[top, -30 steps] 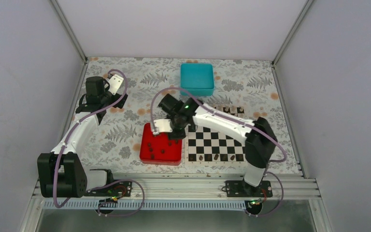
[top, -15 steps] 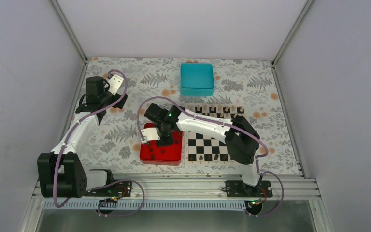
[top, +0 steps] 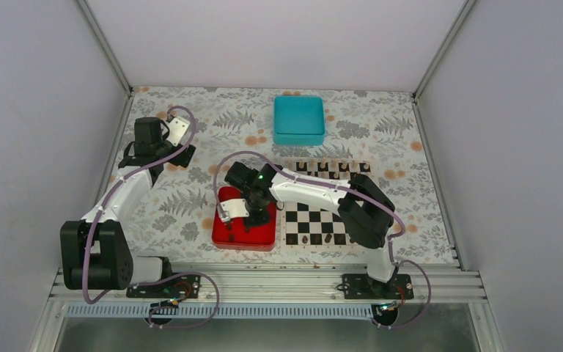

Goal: Set up the chess pieces on the board
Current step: Pick up the chess piece from the storage box.

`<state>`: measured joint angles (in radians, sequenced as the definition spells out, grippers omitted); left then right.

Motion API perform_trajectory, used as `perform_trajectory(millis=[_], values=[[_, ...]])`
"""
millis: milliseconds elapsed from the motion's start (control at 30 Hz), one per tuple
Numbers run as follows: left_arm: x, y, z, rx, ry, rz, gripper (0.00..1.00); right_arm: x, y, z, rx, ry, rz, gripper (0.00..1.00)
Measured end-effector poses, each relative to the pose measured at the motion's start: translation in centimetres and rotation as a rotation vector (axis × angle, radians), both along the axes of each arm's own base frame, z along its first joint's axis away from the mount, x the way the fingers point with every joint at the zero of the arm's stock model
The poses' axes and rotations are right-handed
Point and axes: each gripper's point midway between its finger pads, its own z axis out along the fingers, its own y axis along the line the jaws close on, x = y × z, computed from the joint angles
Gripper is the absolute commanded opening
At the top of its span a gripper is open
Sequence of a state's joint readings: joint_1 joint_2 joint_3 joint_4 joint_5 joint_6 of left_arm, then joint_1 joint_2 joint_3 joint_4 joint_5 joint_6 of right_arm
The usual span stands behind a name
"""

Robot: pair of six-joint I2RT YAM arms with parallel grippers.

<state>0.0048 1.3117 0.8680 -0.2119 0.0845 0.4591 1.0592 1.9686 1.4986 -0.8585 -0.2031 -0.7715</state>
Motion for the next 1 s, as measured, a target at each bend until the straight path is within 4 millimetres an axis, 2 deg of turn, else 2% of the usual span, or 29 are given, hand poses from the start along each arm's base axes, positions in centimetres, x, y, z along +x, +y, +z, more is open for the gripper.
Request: perform_trajectory(millis=[267,600,833,1000], values=[[0.1,0.0,-1.0,0.002,0.028,0.002,1.0,-0.8,-0.7,-1.4,-0.021,0.055,0.013,0.3],[0.2,0.1,-1.1,0.004,0.028,0.004,1.0,-1.5,-0.8,-4.0,-0.062,0.113,0.028,0.25],[0.2,0.1,-1.1,0.003,0.028,0.004,1.0,-1.3,-0.4,-3.8,-0.048,0.111,0.029,0.23],[0.2,0.1,-1.1,0.004,0.028,0.004,1.0,-1.4,-0.3,-3.8,-0.045,0.112,0.031,0.11]])
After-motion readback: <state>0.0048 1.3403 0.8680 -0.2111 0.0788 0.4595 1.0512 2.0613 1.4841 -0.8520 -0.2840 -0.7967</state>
